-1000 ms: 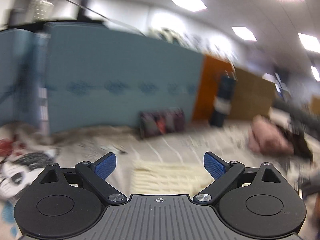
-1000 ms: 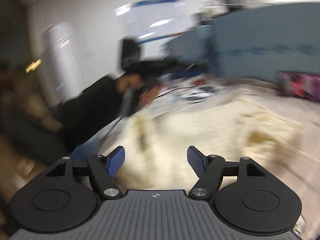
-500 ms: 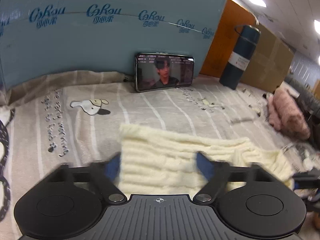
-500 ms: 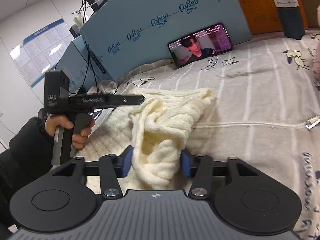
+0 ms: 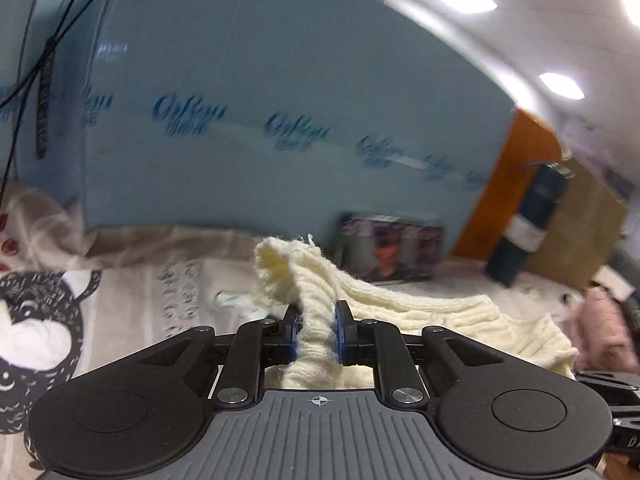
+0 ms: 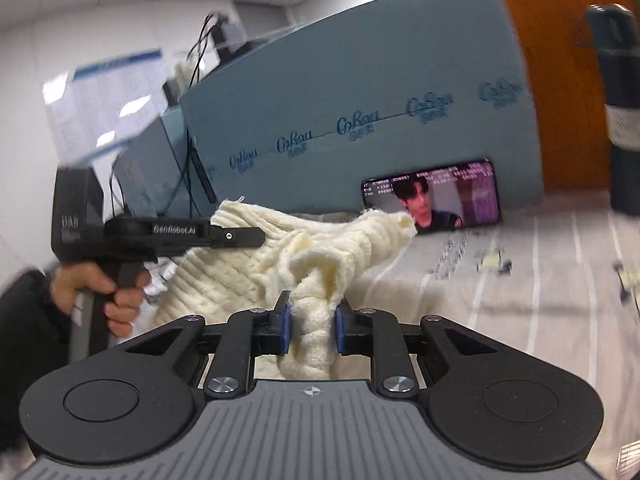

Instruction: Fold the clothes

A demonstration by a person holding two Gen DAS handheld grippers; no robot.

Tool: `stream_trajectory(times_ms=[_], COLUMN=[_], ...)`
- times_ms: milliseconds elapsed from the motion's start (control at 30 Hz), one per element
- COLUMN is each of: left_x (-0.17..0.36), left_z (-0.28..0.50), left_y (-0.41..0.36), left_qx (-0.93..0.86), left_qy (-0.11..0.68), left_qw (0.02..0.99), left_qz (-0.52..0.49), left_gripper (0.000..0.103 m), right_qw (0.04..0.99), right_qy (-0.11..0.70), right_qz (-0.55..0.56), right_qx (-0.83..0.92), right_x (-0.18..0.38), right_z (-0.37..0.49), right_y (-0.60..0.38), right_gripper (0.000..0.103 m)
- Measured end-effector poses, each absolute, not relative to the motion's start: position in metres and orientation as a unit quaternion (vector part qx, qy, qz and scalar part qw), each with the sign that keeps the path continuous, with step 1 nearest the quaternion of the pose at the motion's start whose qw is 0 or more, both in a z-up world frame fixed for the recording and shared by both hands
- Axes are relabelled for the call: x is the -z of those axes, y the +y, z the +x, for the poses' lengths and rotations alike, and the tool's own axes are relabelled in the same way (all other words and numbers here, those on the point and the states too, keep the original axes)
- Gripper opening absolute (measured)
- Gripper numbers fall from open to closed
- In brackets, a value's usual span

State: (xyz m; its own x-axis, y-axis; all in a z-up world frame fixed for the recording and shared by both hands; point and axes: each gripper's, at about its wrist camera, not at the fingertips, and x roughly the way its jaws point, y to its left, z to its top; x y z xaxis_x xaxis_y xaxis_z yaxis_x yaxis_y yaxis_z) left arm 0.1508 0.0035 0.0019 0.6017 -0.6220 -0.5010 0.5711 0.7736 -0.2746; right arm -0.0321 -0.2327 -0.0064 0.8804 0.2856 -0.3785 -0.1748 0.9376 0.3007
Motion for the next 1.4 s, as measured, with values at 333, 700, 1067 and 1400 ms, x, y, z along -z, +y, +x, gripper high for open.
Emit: stream_trajectory(times_ms=[333,700,1067,1400], left_x=[-0.026,-0.034,0.008,0.006], left_z=[0.118,-0.021,-0.065,-0.106], left_y=[0.016,0.091,0.144,0.144], left_qx=[0.294,0.31,0.276,0.349], left_qy=[0.241,0.15,0.219,0.164], left_qw=[0.925,0.934,0.934,0.905], left_qz=[0.008,0.101,0.053,0.18], left_gripper=[0.08,0.096,0.096,0.096], right_qw=[0.966,0.965,0.913,0.926], right_qy=[0.225,0.209,0.252,0.252], right_qz=[0.115,0.039,-0.057,-0.103], right_qx=[-0.048,-0.153,-0.317,-0.263], right_x=[0.014,-0.007,0.012,0.016], right_z=[-0.035,-0.125,-0.181,-0.154], right_y=[-0.25,-0.235,-0.174,-0.147], right_gripper=[0.056,0.083,0.085,0.082])
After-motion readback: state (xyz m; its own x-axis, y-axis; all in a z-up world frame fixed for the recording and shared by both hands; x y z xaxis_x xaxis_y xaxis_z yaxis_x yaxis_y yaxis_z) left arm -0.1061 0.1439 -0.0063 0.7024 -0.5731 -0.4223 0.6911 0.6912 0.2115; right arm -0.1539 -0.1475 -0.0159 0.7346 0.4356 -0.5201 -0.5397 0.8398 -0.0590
